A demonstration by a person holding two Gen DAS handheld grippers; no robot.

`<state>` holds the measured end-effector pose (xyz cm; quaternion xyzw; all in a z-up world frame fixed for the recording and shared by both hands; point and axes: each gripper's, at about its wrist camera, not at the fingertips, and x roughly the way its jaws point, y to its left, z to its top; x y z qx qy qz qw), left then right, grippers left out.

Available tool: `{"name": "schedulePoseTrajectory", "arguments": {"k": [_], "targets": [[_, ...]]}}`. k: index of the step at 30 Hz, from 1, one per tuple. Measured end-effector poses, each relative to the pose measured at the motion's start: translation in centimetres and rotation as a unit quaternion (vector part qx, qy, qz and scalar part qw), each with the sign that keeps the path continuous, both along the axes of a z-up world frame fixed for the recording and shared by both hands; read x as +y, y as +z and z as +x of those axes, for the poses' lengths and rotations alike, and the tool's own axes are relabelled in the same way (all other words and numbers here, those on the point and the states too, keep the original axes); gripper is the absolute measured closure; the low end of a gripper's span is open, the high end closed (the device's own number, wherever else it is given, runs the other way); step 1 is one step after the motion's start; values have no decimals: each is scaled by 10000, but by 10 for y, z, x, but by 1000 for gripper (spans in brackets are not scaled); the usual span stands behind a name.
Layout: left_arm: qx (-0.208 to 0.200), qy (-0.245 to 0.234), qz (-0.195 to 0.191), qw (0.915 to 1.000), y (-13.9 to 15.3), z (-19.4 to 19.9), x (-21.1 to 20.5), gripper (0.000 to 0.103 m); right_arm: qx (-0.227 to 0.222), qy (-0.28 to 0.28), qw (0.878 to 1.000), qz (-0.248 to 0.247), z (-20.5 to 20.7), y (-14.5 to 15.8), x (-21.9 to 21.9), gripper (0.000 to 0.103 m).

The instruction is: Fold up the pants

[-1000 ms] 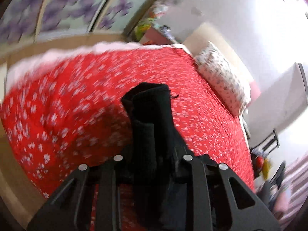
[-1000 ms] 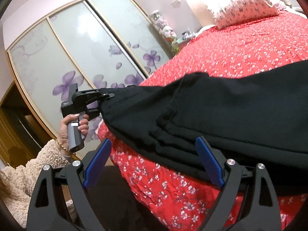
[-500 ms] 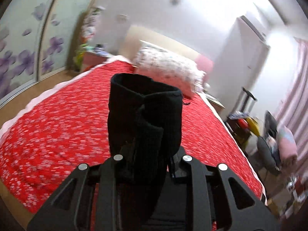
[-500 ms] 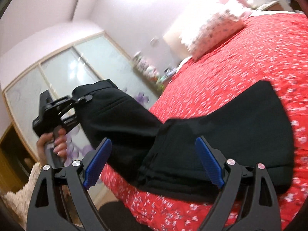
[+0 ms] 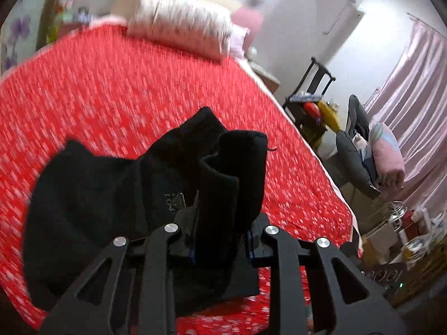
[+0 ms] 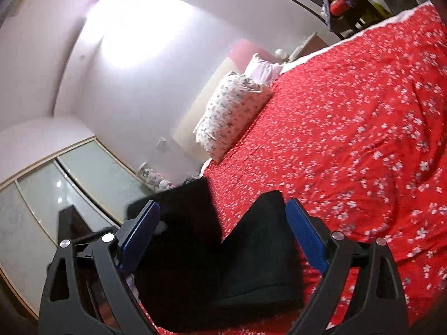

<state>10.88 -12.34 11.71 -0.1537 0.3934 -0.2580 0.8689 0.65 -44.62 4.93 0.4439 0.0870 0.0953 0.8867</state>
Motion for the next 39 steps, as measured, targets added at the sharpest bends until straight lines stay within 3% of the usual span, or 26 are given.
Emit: {"name": "schedulePoseTrajectory", "arguments": {"k": [5,11,15,17,18,20,24,26,29,32,34,39], "targets": [[-654,-355,687,9949,-3,-21,-42,79,-1,-348,9994,-47,-3,0,-9,9],[-473,-749,1202,9888,-45,-34,-72,78,133,-497,9983,256,-3,-10,-22,9],[-596,-857,1581,9819,-67,-48,-79,75,157,-528,9982,244,-6,-11,-24,9],[-485,-834,1624,9820,-74,-49,-77,63,156,-544,9981,227,-6,-10,-25,9],[-292,-861,1609,9828,-81,-48,-79,62,166,-548,9981,214,-5,-10,-25,9],[-332,-888,1652,9817,-84,-52,-79,59,182,-536,9982,193,-6,-11,-25,9],[-519,-1157,1079,9860,-70,-76,-64,47,177,-517,9984,142,-10,-10,-24,9],[-624,-1230,754,9876,-61,-85,-51,25,111,-503,9986,122,-14,-10,-26,9],[-760,-871,229,9930,-47,-87,-8,16,-192,-282,9993,168,-18,-6,-26,9],[-732,12,313,9968,-45,-67,34,12,-617,407,9973,-4,-15,5,-14,9],[-560,408,420,9967,-52,-53,56,12,-611,766,9945,-357,-11,12,2,9],[-462,783,354,9952,-63,-43,82,10,-354,1539,9779,-1368,4,18,53,9]]}}
